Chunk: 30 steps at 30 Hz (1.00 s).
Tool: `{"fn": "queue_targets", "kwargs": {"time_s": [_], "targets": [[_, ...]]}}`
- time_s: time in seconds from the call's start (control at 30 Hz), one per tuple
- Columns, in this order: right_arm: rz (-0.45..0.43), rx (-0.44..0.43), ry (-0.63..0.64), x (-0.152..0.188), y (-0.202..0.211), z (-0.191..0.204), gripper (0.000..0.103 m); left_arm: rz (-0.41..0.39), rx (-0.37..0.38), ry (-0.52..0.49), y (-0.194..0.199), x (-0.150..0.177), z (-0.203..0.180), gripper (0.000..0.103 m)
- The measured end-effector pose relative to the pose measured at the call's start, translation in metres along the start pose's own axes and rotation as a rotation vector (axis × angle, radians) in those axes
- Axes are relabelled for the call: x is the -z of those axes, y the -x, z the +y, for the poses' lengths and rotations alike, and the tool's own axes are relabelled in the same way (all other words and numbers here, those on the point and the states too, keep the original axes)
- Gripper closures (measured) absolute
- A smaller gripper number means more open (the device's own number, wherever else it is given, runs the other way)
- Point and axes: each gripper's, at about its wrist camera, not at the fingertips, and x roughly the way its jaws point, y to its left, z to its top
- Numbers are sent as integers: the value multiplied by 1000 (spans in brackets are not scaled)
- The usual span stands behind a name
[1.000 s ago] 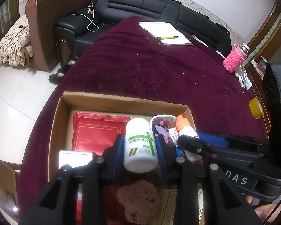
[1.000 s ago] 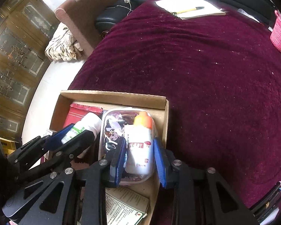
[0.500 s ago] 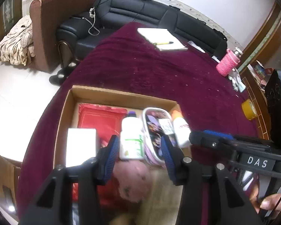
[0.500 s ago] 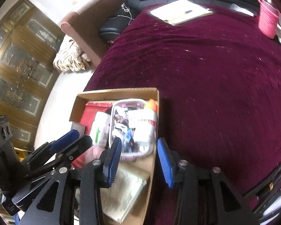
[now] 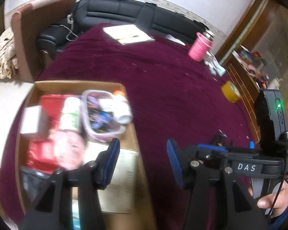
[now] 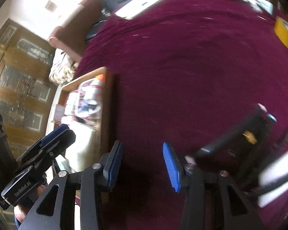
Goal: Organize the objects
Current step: 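Move both open tools toward the black markers and white foam block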
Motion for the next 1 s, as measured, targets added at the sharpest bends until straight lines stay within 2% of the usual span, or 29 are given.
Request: {"fn": "queue_targets", "kwargs": {"time_s": [0.27,0.33,0.47,0.63,0.8,0.9,1.0], "targets": [[-92,99,-193,13,61,-133,54,50,35,-85,-20,15,-63,53],[-116,125,-246,17,77,-163,50,58,40,-98,-23,18,-75,51],[-104,137,-326,32,88,-206,48,81,66,-137,-30,29,-102,48],[-93,81,-376,48,90,-223,48,136,148,-287,-45,53,-158,48],[-100,55,-366,58,103,-231,48,188,237,-603,-61,88,-230,48],[-124,45,-371,64,113,-233,47,223,226,-721,-76,105,-255,48],[-133,34,-379,71,120,-239,47,237,215,-754,-87,108,-263,49]]}}
